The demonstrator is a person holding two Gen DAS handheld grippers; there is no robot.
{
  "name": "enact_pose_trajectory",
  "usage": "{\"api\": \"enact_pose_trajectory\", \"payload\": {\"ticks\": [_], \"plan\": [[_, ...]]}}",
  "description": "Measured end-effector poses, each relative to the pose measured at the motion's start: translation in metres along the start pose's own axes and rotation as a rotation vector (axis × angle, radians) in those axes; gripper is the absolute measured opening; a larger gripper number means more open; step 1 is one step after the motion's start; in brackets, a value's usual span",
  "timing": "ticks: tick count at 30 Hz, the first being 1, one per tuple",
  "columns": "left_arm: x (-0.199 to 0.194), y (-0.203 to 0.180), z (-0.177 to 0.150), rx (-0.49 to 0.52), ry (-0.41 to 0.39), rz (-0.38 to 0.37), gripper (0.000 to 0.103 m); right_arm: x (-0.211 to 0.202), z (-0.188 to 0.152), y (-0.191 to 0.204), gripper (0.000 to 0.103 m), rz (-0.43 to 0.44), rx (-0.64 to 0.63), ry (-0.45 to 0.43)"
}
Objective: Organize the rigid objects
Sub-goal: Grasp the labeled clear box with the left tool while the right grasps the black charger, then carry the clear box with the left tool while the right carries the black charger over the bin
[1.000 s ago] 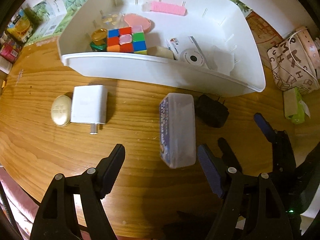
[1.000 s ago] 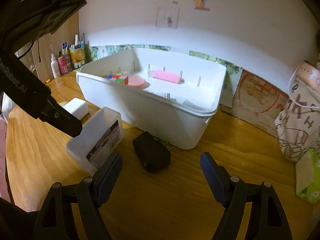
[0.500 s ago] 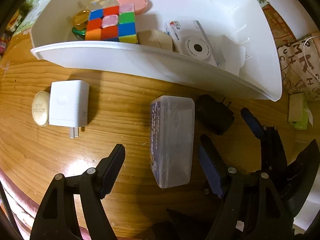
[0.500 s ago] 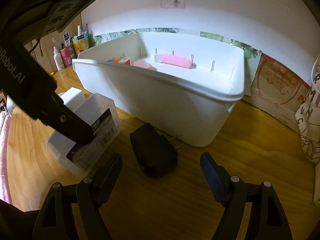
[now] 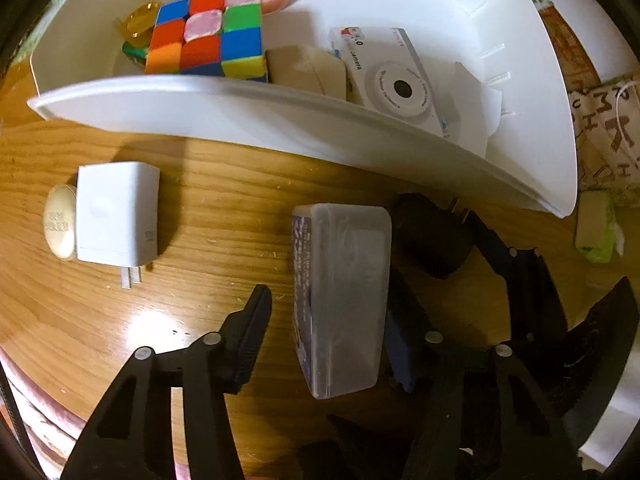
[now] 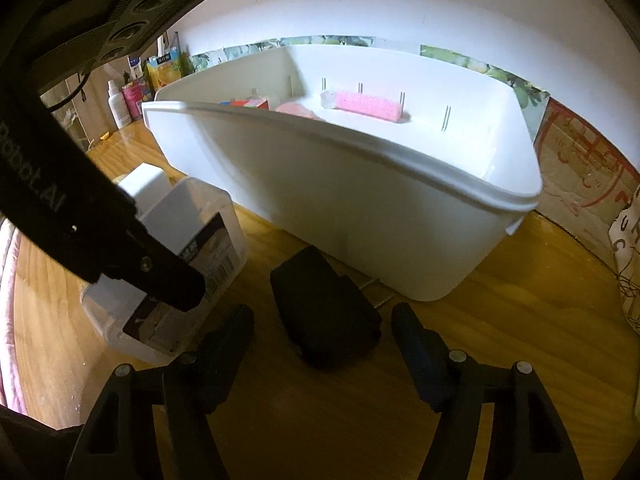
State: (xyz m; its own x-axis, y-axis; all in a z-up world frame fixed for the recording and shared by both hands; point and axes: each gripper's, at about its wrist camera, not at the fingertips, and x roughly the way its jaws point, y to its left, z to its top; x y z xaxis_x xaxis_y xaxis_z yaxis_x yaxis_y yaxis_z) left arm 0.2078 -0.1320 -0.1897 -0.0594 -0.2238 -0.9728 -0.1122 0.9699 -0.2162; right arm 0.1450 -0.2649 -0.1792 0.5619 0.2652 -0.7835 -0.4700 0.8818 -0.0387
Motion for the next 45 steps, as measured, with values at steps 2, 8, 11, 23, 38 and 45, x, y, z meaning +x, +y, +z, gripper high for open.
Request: {"api": "enact_pose_trajectory", "payload": {"ticks": [2, 8, 11, 23, 38, 45], "plan": [[-0.001, 0.005, 0.001, -0.008, 0.002, -0.013, 0.044, 0.002, 0.004, -0.001, 0.072, 0.005, 0.005, -0.001], [-0.005, 0.019, 0.001, -0.039, 0.003, -0.045, 0.041, 0.006, 0.008, 0.001, 0.064, -0.014, 0.013, -0.005], [-0.009, 0.028, -0.003, -0.054, -0.001, -0.043, 0.040, 0.007, 0.011, 0.001, 0.062, -0.020, 0.018, -0.005], [-0.026, 0.054, -0.032, -0.104, -0.046, -0.060, 0.039, 0.002, 0.009, 0.010, 0.058, -0.011, -0.007, 0.019], [-0.052, 0.094, -0.069, -0.187, -0.105, -0.059, 0.039, -0.012, 0.022, 0.052, 0.058, -0.009, -0.078, 0.008], [-0.077, 0.119, -0.077, -0.184, -0.160, -0.048, 0.039, -0.019, 0.034, 0.084, 0.058, -0.010, -0.109, -0.008]]}}
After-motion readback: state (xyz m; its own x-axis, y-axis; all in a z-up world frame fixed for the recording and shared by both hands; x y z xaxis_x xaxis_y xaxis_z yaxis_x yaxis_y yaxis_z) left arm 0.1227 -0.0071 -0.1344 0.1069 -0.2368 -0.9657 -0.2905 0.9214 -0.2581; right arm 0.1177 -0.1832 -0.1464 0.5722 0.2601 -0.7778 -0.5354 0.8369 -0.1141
